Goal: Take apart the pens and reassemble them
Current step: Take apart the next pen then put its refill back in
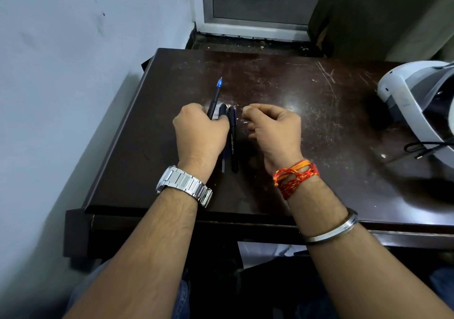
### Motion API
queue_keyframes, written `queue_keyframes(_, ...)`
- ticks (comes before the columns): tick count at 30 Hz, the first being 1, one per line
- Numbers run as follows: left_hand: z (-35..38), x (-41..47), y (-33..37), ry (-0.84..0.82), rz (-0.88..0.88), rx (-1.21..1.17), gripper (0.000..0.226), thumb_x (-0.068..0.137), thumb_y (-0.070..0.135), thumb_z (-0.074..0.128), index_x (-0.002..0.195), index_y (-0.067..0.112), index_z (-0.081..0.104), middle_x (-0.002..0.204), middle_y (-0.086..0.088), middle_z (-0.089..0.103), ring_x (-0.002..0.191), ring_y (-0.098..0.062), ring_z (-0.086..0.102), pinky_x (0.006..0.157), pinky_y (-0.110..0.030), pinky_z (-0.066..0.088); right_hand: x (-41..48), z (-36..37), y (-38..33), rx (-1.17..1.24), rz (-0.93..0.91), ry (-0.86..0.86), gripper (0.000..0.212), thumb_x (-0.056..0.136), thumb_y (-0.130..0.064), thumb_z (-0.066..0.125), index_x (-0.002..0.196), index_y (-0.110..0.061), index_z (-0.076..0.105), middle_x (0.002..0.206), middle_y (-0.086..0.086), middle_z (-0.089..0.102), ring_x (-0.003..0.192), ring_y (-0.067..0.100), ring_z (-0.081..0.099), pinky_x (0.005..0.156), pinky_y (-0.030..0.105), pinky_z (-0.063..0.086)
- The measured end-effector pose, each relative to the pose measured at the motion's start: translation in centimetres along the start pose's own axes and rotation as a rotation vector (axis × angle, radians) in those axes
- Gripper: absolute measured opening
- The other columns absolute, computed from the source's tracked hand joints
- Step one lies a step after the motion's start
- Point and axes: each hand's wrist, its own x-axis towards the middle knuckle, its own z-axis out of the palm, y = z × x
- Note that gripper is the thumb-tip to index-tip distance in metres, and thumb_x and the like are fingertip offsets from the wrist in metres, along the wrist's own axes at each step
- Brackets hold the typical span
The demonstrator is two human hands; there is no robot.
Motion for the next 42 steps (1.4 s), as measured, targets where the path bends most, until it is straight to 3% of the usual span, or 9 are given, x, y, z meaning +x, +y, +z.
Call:
queue_keyframes(6,0.4,-1.5,0.7,-0.082,0.071,-0.156,0.014,0.075,0.030,0.077,0.066,0.021,0.072,0.055,0.012,0.065,0.066,0.008,0.063,0.046,-0.003,0.039,0.1,0.5,0.2,0.045,0.082,-0.143,0.019,0.087,-0.024,0.073,0.073,-0.011,0.074,0.068,0.007,0.068,0.051,0.009,0.058,0.049,0.022,0.047)
queue_keyframes(10,0.9,-1.6,0.6,-0.141,0.080,-0.171,0.011,0.075,0.031,0.074,0.072,0.021,0.075,0.059,0.010,0.070,0.059,0.000,0.066,0.052,-0.011,0.047,0.2,0.2,0.2,0.147,0.077,-0.117,0.010,0.087,-0.010,0.072,0.080,-0.005,0.075,0.077,0.016,0.073,0.058,0.015,0.066,0.053,0.023,0.052)
queue_keyframes(13,1.3,-1.9,0.6,-0.201,0.042,-0.205,0.012,0.080,0.032,0.067,0.081,0.023,0.075,0.067,0.008,0.072,0.066,-0.005,0.068,0.057,-0.020,0.049,0.6,0.1,0.0,0.128,0.014,-0.024,0.007,0.087,-0.013,0.072,0.084,-0.007,0.075,0.077,0.013,0.072,0.063,0.019,0.063,0.061,0.030,0.053)
queue_keyframes(16,1.8,-2.5,0.8,-0.258,0.004,-0.273,0.019,0.088,0.033,0.056,0.083,0.021,0.069,0.068,0.006,0.069,0.069,-0.014,0.065,0.058,-0.028,0.043,1.1,-0.2,-0.5,0.185,-0.069,0.050,0.012,0.092,-0.013,0.068,0.096,-0.003,0.071,0.075,0.007,0.068,0.051,0.009,0.056,0.050,0.023,0.050)
queue_keyframes(21,2.3,-3.7,0.8,-0.302,0.011,-0.253,0.026,0.090,0.028,0.055,0.066,0.020,0.057,0.054,0.018,0.059,0.055,0.005,0.053,0.048,-0.011,0.037,1.5,-0.7,-1.1,0.299,-0.139,0.116,0.019,0.095,-0.010,0.064,0.108,0.003,0.066,0.073,0.005,0.066,0.046,0.004,0.057,0.048,0.020,0.051)
queue_keyframes(26,2.4,-4.1,1.2,-0.341,0.008,-0.236,0.028,0.089,0.025,0.052,0.062,0.019,0.052,0.056,0.008,0.054,0.048,0.005,0.049,0.041,-0.011,0.034,1.7,-0.8,-1.1,0.307,-0.154,0.118,0.018,0.095,-0.008,0.063,0.111,0.001,0.064,0.075,0.003,0.067,0.049,0.002,0.059,0.051,0.017,0.051)
queue_keyframes(31,2.1,-4.0,1.3,-0.343,0.000,-0.241,0.030,0.088,0.024,0.054,0.058,0.021,0.053,0.046,0.015,0.053,0.048,-0.002,0.048,0.040,-0.014,0.032,1.6,-0.9,-1.1,0.265,-0.131,0.075,0.018,0.095,-0.011,0.064,0.109,-0.002,0.066,0.076,0.001,0.069,0.049,0.000,0.058,0.050,0.019,0.049)
queue_keyframes(35,2.0,-3.9,1.5,-0.319,0.004,-0.231,0.026,0.089,0.024,0.054,0.066,0.013,0.058,0.059,0.005,0.059,0.059,-0.013,0.054,0.046,-0.020,0.034,1.1,-0.6,-1.2,0.241,-0.086,0.004,0.021,0.095,-0.010,0.064,0.113,-0.001,0.064,0.081,0.004,0.071,0.047,-0.001,0.053,0.050,0.021,0.047)
queue_keyframes(42,2.1,-3.6,1.5,-0.293,-0.004,-0.292,0.030,0.085,0.029,0.053,0.067,0.009,0.065,0.053,0.007,0.057,0.055,-0.015,0.053,0.051,-0.027,0.035,0.5,-0.2,-1.4,0.200,-0.108,-0.147,0.033,0.098,0.002,0.047,0.118,-0.020,0.061,0.083,0.011,0.070,0.063,0.005,0.064,0.062,0.020,0.054)
